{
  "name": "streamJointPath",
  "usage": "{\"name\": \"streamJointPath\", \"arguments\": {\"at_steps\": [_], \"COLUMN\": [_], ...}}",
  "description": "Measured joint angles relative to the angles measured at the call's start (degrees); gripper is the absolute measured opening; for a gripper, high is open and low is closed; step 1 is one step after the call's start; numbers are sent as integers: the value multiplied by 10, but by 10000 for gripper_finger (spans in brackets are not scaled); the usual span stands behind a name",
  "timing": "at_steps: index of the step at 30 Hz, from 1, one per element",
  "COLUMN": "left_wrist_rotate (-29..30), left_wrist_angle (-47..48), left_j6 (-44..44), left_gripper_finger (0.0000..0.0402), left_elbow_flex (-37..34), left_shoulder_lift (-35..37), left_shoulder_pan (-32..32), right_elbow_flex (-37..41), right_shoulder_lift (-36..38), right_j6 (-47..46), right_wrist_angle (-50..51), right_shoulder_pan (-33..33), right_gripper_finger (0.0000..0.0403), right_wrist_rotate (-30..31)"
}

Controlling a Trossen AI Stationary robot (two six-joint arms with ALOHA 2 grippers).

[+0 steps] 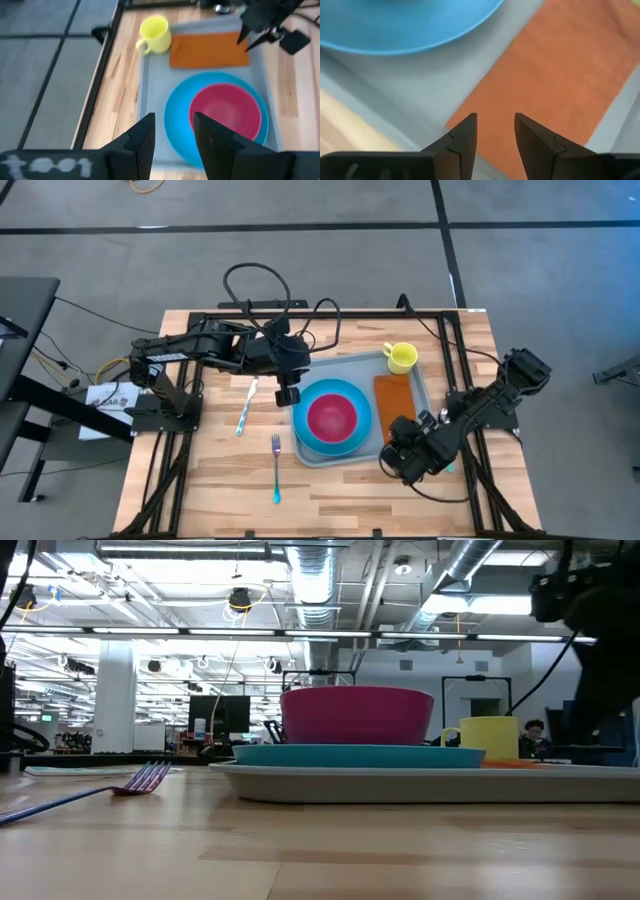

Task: Set up tray
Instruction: Put the green spoon on the brown napkin to the right of the blue plate

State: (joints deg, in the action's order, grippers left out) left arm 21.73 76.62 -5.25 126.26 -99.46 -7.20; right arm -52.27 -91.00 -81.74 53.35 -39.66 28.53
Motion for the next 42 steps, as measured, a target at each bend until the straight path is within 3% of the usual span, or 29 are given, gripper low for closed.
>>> {"name": "streamJointPath", "arguments": {"at_steps": [4,7,15,20,25,30,34,42], "left_wrist_rotate": [5,42,59,131,169,187,122,-32], "left_wrist_angle": [76,136,134,134,133,103,-65,-498], "left_j6": [-55,-86,-101,-144,-238,-417,-471,-326], "left_gripper_finger": [125,125,125,125,125,125,125,125], "left_elbow_flex": [0,0,-11,-59,-247,-483,-660,-943], "left_shoulder_lift": [0,0,29,89,196,317,400,431], "left_shoulder_pan": [-3,-16,-66,-94,-111,-117,-128,-142], "right_elbow_flex": [0,0,-2,-2,3,3,3,3], "right_shoulder_lift": [0,2,49,101,111,97,92,93], "right_j6": [-4,-13,-59,-132,-153,-171,-171,-117], "right_wrist_angle": [9,39,135,191,165,145,124,118], "right_shoulder_pan": [11,14,-6,-61,-124,-150,-139,-84], "right_gripper_finger": [123,123,123,123,123,123,123,123], "right_wrist_rotate": [-13,-37,-36,-2,-9,-31,-29,-29]}}
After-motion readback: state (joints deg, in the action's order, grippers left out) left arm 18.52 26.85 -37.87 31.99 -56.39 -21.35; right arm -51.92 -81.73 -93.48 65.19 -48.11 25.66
